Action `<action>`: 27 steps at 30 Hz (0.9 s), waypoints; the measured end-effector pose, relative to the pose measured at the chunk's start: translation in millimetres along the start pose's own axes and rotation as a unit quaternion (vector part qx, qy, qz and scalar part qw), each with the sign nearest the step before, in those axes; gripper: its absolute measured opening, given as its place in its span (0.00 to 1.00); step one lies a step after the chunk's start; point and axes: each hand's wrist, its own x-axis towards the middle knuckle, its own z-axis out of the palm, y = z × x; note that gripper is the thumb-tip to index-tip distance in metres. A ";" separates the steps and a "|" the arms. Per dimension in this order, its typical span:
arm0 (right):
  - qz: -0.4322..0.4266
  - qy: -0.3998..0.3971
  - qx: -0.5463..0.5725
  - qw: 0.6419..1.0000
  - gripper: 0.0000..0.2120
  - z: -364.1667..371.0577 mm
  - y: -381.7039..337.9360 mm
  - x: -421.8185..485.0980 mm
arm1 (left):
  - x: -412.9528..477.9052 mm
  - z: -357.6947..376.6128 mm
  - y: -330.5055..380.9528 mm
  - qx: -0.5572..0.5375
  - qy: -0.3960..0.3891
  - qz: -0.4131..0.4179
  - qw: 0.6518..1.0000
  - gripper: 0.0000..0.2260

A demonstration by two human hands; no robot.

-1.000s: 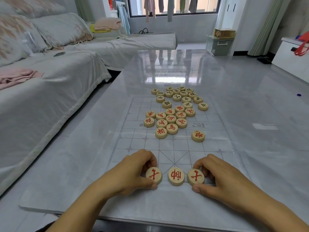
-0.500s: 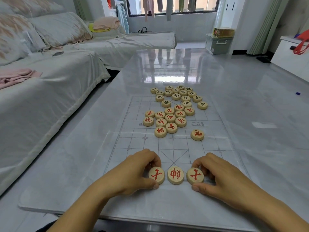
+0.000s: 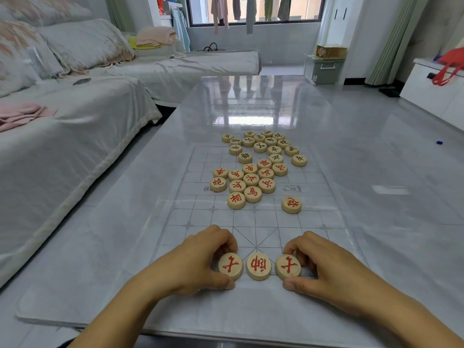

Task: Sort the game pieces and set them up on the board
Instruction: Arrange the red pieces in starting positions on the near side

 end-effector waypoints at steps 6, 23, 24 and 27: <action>0.043 -0.003 0.107 0.993 0.22 -9.5 3.7 4.6 | 8.6 -8.3 -11.0 -0.067 0.064 -0.041 0.995 0.15; 0.039 0.064 -0.057 0.996 0.22 -21.1 28.7 51.1 | 74.6 -3.5 -15.5 0.166 0.172 -0.026 0.971 0.21; 0.045 0.077 -0.065 0.994 0.21 -22.2 30.6 49.8 | 74.2 -4.5 -14.7 0.166 0.173 -0.026 0.970 0.20; 0.071 0.100 -0.080 0.989 0.20 -24.6 36.0 47.0 | 71.4 -8.6 -13.9 0.148 0.182 -0.015 0.972 0.19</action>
